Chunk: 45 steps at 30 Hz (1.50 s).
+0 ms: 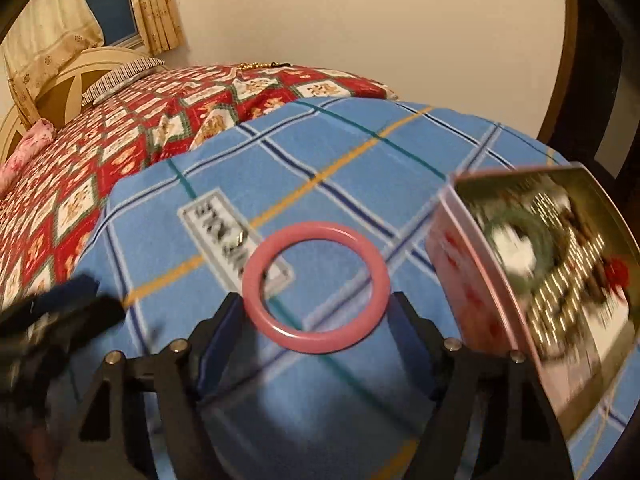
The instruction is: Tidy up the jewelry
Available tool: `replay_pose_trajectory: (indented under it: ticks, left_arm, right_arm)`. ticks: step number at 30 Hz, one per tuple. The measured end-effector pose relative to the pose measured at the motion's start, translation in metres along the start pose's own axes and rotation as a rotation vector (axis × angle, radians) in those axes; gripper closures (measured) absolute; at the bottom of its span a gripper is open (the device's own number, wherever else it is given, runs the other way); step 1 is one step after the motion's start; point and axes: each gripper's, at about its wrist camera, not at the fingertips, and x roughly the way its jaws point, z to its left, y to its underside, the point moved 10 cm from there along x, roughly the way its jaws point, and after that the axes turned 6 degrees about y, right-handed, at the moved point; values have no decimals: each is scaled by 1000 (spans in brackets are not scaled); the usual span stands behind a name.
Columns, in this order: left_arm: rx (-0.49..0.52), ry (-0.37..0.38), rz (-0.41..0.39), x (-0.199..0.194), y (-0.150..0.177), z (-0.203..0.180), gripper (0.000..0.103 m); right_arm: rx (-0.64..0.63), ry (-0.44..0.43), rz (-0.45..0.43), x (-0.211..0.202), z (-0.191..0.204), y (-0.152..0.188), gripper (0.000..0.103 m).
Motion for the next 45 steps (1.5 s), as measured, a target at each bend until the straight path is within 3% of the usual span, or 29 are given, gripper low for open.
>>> replay_pose_trajectory:
  ticks: [4,9,11,13,14,19,21,22,25,35,39,40,42,43,45]
  left_arm:
    - [114,21,-46,2,-23,-18,29]
    - [191,32,27,35,-32,-34,33]
    - [201,28,74,50,-28,-36,55]
    - [190,24,149,66,-20,-34,68]
    - [180,15,183,72,-17,-31,70]
    - [182,36,194,79,-18,-33,71]
    - [191,31,192,81,-18,-34,83]
    - [191,33,196,83,-19,-33,96]
    - [180,58,200,84,-19,-33,103]
    - [198,21,133,64,-20,-38,103]
    - [209,53,99,63,-30,-46,102]
    - [214,33,109,68,-31,-45,98]
    - [220,-3,147,80,-29,-42,79]
    - [214,-6,176,86,-26,-40,61]
    - [201,30,190,92,-25,-45,47]
  right_arm:
    - [24,-15,-3,-22,-8,24,27]
    - [64,-43,-14,-40,-15,35,27]
    - [67,-47,-20,-45,-15,37,27]
    - [72,-56,-23,-47,-15,38,27]
    - [75,-59,-25,-48,-15,38,27]
    - [88,-74,-17,-46,-14,40,27]
    - [102,-84,-9,-43,-15,40,27]
    - [111,-88,-4,-41,-16,40,27]
    - [132,-102,6,-40,-19,43,27]
    - [157,-121,-20,-48,-22,43,27]
    - [160,-126,-13,-50,-23,46,27]
    - [161,-126,-11,-49,-23,47,27]
    - [162,-124,-13,-51,-23,48,27]
    - [163,-123,-13,-51,-23,48,27]
    - [164,-124,-11,-51,-23,48,27]
